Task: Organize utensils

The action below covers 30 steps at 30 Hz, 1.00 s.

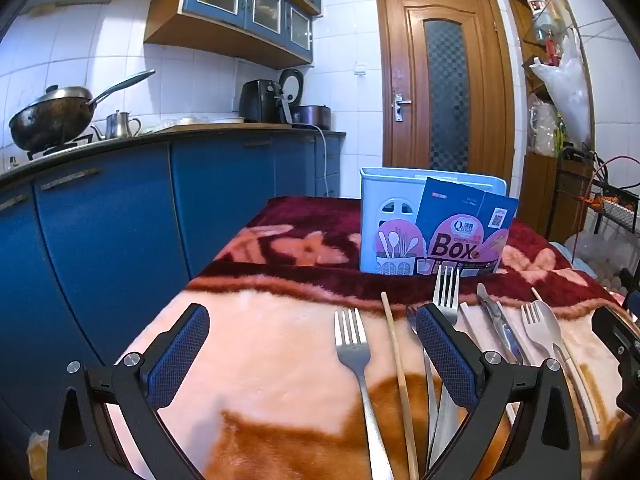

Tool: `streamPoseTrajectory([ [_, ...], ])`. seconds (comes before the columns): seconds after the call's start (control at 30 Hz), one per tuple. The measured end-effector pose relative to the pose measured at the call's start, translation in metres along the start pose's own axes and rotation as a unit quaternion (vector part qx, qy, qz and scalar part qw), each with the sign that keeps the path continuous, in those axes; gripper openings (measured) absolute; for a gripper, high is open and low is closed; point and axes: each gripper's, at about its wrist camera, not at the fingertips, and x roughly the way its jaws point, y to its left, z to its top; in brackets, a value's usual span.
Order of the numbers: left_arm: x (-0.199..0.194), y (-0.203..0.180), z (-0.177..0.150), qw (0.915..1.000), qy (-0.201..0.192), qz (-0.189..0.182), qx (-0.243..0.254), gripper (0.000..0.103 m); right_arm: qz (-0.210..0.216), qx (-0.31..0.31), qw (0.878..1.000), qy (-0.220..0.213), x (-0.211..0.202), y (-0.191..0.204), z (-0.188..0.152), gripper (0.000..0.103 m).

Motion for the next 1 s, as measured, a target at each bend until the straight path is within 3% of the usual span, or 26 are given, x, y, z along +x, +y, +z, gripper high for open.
streamPoseTrajectory([
  [1.0, 0.0036, 0.0011, -0.0011, 1.0, 0.002, -0.001, -0.005, 0.103, -0.001, 0.0, 1.0, 0.01, 0.0037, -0.0002, 0.0001, 0.103],
])
